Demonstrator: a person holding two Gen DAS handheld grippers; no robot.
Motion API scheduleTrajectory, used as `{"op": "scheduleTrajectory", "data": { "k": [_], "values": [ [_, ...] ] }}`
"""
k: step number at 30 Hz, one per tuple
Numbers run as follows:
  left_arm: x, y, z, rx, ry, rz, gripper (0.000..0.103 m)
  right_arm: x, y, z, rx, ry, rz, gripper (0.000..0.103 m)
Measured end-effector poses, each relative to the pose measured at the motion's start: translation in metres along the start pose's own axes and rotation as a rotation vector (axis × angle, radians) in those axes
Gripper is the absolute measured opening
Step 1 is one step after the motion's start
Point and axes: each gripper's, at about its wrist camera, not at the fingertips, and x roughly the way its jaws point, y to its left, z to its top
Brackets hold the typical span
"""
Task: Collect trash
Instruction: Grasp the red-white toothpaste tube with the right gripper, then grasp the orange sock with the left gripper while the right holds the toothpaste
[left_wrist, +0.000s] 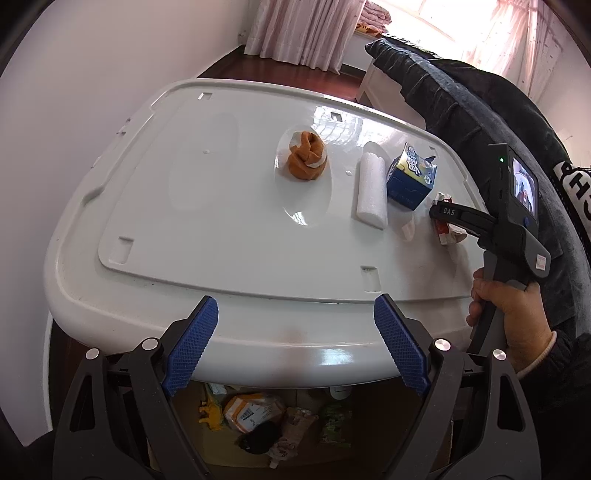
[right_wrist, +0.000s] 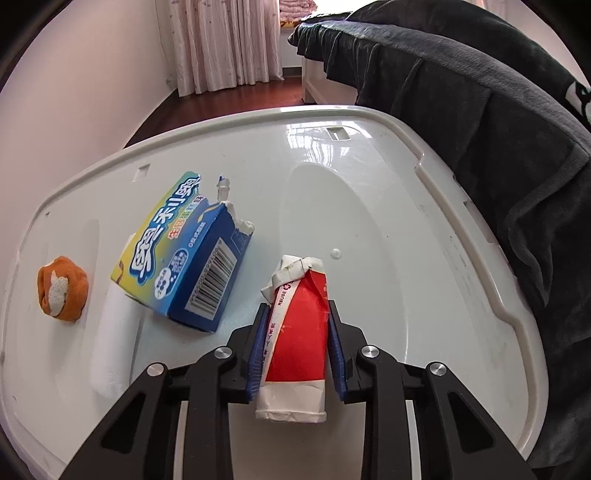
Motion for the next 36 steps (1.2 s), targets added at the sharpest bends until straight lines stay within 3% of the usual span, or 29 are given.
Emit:
{"op": "scheduleTrajectory", "data": {
  "k": [9, 16, 24, 29, 36],
  "values": [
    [0.010, -0.003, -0.001, 0.011, -0.013, 0.030, 0.084, -0.024, -0.013, -0.025, -0.071, 0.022, 0.058, 0.025],
    [0.023, -0.019, 0.013, 0.089, -0.046, 0.089, 0.084, -0.050, -0.025, -0.062, -0.109, 0.007, 0.106, 0.026],
    [0.055, -0.037, 0.058, 0.175, -0.079, 0.109, 0.084, -0.057, -0.018, -0.075, -0.169, -0.027, 0.102, 0.026],
    [0.075, -0.031, 0.092, 0.145, -0.075, 0.081, 0.084, -0.050, -0.023, -0.067, -0.175, -0.020, 0.134, 0.027],
    [0.123, -0.029, 0.128, 0.099, -0.018, 0.098, 0.084, -0.049, -0.025, -0.066, -0.182, -0.010, 0.148, 0.027]
  ]
}}
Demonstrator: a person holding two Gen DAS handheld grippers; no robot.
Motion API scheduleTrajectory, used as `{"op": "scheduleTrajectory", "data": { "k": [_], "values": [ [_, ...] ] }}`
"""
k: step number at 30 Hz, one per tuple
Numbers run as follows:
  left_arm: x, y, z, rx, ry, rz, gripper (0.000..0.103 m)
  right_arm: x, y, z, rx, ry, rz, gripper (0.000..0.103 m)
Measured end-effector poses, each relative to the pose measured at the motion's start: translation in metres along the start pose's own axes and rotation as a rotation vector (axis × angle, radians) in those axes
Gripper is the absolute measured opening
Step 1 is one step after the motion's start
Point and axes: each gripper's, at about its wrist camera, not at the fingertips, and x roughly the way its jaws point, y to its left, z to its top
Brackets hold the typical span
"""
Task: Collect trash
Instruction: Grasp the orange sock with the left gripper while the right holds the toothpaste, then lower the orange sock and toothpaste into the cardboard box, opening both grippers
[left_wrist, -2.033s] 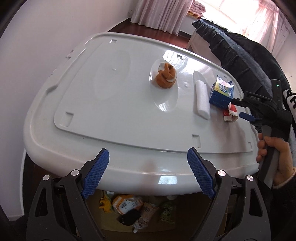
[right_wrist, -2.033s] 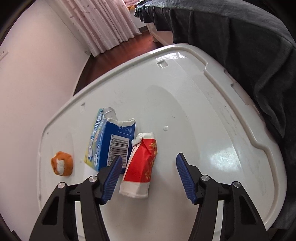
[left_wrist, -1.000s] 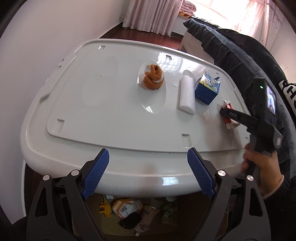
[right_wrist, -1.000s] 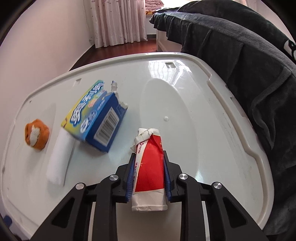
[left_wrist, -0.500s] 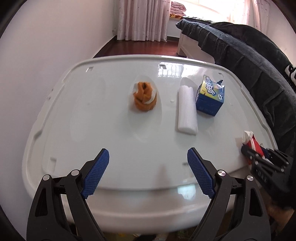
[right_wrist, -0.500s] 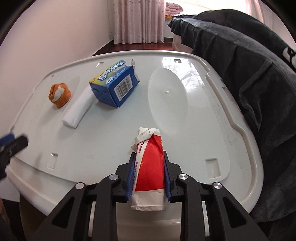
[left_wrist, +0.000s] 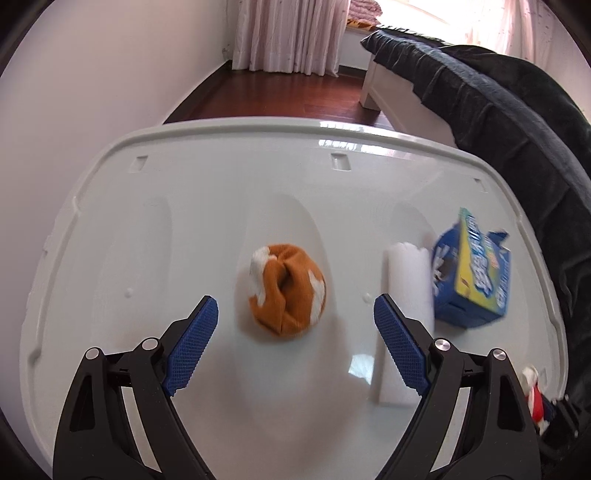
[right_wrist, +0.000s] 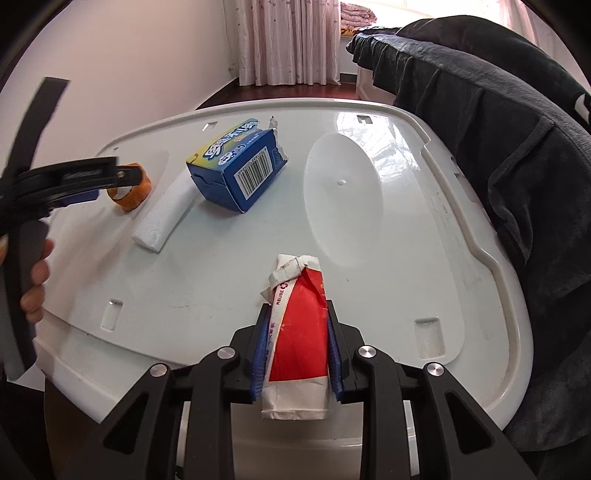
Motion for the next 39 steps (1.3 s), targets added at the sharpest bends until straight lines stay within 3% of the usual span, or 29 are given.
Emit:
{"op": "scheduleTrajectory", "data": {
  "k": [5, 7, 8, 9, 10, 12, 15, 28, 34, 39],
  "values": [
    [0.027, 0.005, 0.006, -0.030, 0.038, 0.054, 0.084, 0.001, -0.001, 0.002, -0.004, 0.003, 0.004, 0.027],
    [0.028, 0.001, 0.003, 0.017, -0.005, 0.090, 0.078, 0.002, 0.000, 0.002, -0.005, 0.004, 0.003, 0.027],
    [0.027, 0.000, 0.001, 0.029, -0.025, 0.074, 0.075, 0.002, 0.000, 0.003, -0.005, 0.006, 0.002, 0.027],
    [0.025, -0.001, -0.002, 0.044, -0.046, 0.070, 0.071, 0.002, 0.000, 0.003, -0.005, 0.006, 0.002, 0.027],
    [0.023, -0.004, -0.005, 0.065, -0.066, 0.061, 0.060, 0.002, 0.000, 0.003, -0.003, 0.007, 0.002, 0.027],
    [0.019, -0.009, -0.009, 0.088, -0.075, 0.008, 0.032, 0.003, -0.001, 0.003, -0.002, 0.008, 0.000, 0.027],
    [0.017, -0.018, -0.012, 0.131, -0.083, 0.074, 0.027, 0.003, 0.000, 0.004, 0.000, 0.010, -0.003, 0.027],
    [-0.001, -0.010, -0.025, 0.125, -0.062, 0.106, 0.023, 0.002, 0.000, 0.004, 0.023, 0.003, -0.003, 0.027],
    [-0.049, 0.000, -0.040, 0.132, -0.101, 0.122, 0.023, -0.001, 0.000, 0.006, 0.113, 0.000, 0.110, 0.027],
    [-0.101, 0.003, -0.064, 0.145, -0.139, 0.144, 0.023, -0.028, 0.015, -0.001, 0.091, -0.085, 0.151, 0.027]
  ]
}}
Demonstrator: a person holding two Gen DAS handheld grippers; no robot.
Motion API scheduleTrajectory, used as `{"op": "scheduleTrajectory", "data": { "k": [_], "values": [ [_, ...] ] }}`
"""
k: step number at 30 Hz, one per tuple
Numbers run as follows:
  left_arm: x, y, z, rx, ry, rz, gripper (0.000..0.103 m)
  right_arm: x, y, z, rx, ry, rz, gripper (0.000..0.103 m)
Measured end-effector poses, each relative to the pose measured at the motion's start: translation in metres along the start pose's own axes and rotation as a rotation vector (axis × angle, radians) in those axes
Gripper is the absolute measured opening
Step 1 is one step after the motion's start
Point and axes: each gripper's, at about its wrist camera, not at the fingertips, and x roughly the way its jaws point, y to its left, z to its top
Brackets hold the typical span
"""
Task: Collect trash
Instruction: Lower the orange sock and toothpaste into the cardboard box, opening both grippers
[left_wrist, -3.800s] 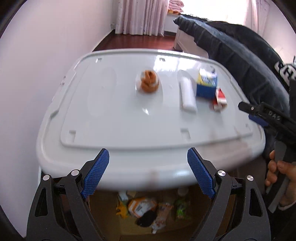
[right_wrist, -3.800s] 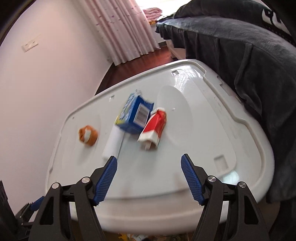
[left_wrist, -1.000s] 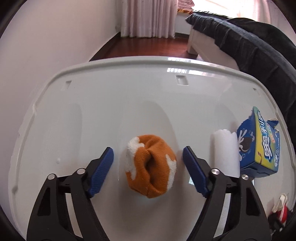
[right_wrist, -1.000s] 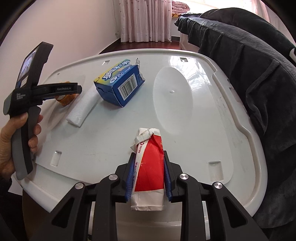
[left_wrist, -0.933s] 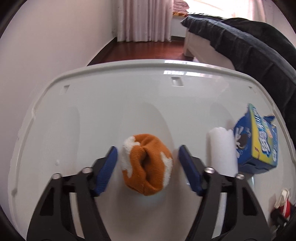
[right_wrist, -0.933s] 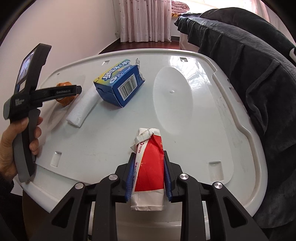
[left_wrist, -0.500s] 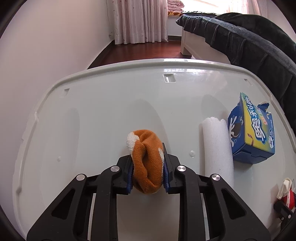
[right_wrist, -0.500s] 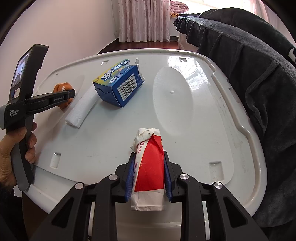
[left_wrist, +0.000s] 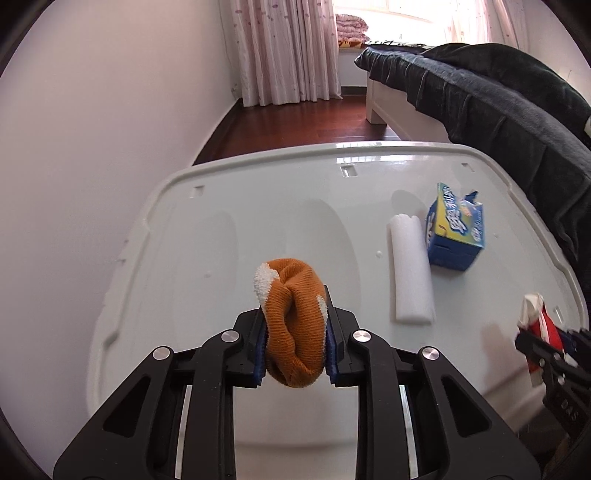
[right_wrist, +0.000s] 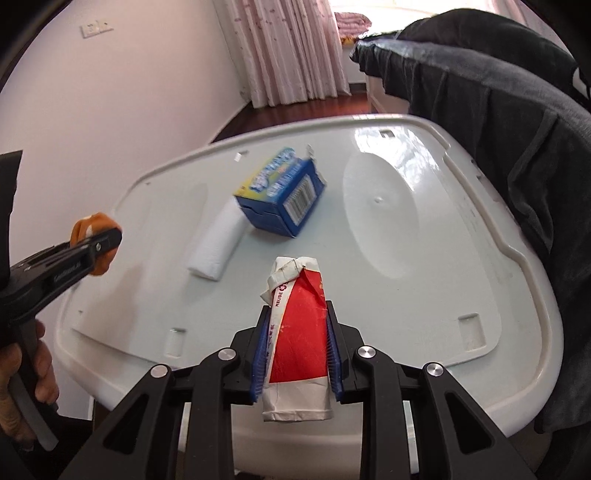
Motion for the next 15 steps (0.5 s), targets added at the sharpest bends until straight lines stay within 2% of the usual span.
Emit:
{"op": "scheduleTrajectory", "data": {
  "k": [7, 15],
  "values": [
    [-0.065, -0.005, -0.035, 0.015, -0.052, -0.014, 0.023, -0.047, 0.008, -0.038, 0.016, -0.064, 0.022, 0.027],
    [-0.112, -0.016, -0.097, 0.014, -0.045, -0.073, 0.023, -0.077, 0.008, -0.116, 0.029, -0.009, 0.047, 0.027]
  ]
}}
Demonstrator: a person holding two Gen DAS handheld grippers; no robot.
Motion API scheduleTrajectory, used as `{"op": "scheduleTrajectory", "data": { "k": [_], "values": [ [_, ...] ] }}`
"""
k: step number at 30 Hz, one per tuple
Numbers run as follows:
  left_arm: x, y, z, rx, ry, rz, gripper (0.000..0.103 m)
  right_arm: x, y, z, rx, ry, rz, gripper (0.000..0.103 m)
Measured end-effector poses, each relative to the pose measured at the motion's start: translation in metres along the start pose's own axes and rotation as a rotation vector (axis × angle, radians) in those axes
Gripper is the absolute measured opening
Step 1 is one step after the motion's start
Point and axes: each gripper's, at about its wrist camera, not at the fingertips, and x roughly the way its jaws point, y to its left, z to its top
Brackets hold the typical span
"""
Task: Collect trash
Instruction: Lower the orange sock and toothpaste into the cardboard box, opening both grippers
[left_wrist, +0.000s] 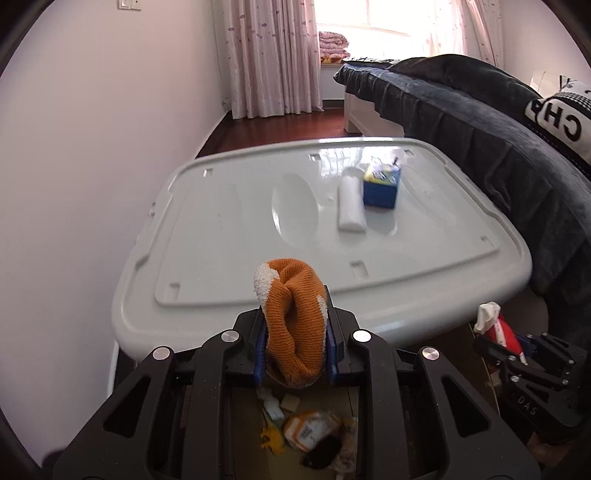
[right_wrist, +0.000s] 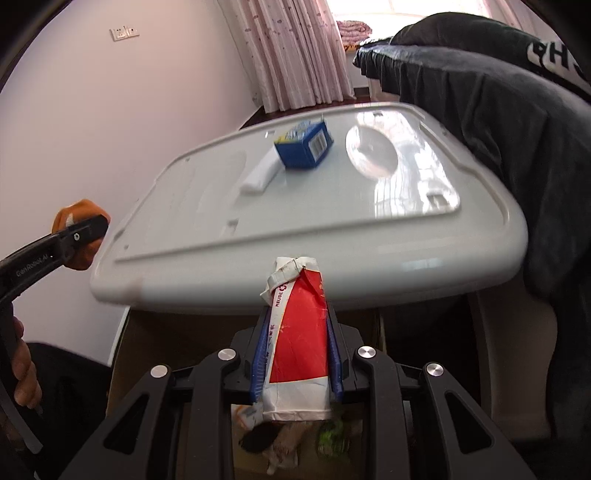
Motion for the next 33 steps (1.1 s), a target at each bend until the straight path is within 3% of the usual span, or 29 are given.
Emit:
{"op": "scheduleTrajectory", "data": {
  "k": [11, 18, 33],
  "values": [
    [-0.019, 0.003, -0.082, -0.079, 0.098, -0.057, 0.023, -0.017, 0.012, -0.051, -0.018, 0.035, -0.003, 0.027],
    [0.029, -0.006, -0.132, -0.069, 0.304, -0.102, 0.023, -0.010, 0.025, -0.058, -0.053, 0.058, -0.007, 0.027],
    [0.063, -0.010, -0.139, -0.066, 0.376, -0.073, 0.023, 0.019, 0.015, -0.064, 0.014, 0.141, 0.015, 0.027]
  ]
}}
